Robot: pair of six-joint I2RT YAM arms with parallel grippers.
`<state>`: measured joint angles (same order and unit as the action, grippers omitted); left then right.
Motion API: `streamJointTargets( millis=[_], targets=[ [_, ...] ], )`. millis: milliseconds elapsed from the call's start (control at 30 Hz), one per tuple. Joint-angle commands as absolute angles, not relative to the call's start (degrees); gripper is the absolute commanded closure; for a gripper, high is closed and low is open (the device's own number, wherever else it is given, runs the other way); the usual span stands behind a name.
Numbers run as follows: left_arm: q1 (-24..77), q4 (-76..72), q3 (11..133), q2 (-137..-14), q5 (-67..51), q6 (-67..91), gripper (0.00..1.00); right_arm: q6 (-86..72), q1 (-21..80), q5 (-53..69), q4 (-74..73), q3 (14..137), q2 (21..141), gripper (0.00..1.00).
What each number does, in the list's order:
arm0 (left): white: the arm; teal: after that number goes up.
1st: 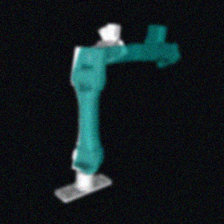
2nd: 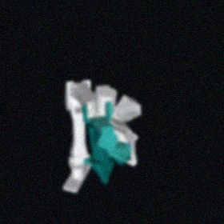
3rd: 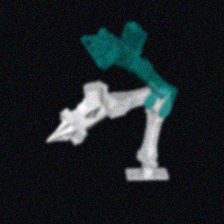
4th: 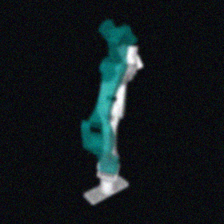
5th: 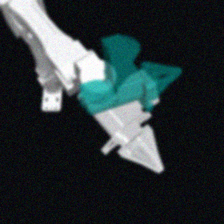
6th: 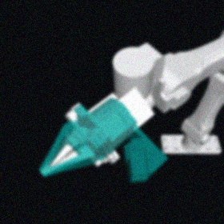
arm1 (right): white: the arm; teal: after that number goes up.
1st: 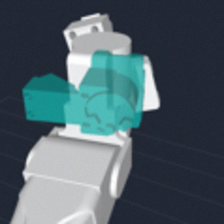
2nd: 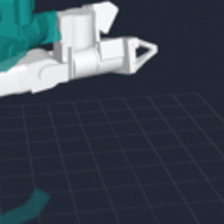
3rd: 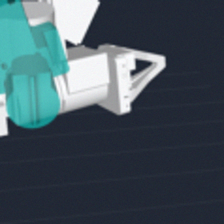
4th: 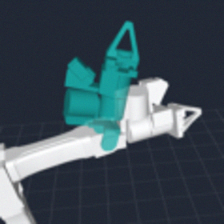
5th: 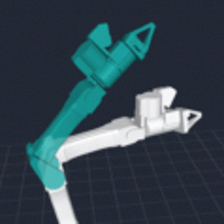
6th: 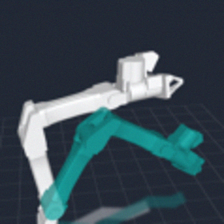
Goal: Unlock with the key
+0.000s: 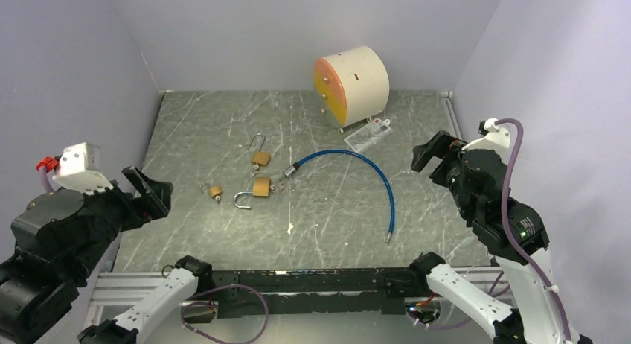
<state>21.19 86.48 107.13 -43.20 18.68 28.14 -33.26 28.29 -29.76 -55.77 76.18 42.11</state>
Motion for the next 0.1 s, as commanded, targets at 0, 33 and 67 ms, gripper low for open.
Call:
streamJointTargets(
  millis=[0, 33, 67],
  targets=[
    [21.09, 88.28, 107.81, -42.66, 19.39, 28.8, 0.06, -29.87, 28.23, -30.01, -52.78, 76.57, 41.54, 0.01],
    [21.05, 88.32, 107.68, -42.51, 19.53, 29.01, 0.06, -29.95, 28.23, -30.61, -52.75, 76.29, 41.43, 0.01],
    [21.03, 88.49, 107.59, -42.34, 19.63, 29.28, 0.06, -30.09, 28.21, -30.96, -52.78, 76.07, 41.39, 0.01]
  ],
)
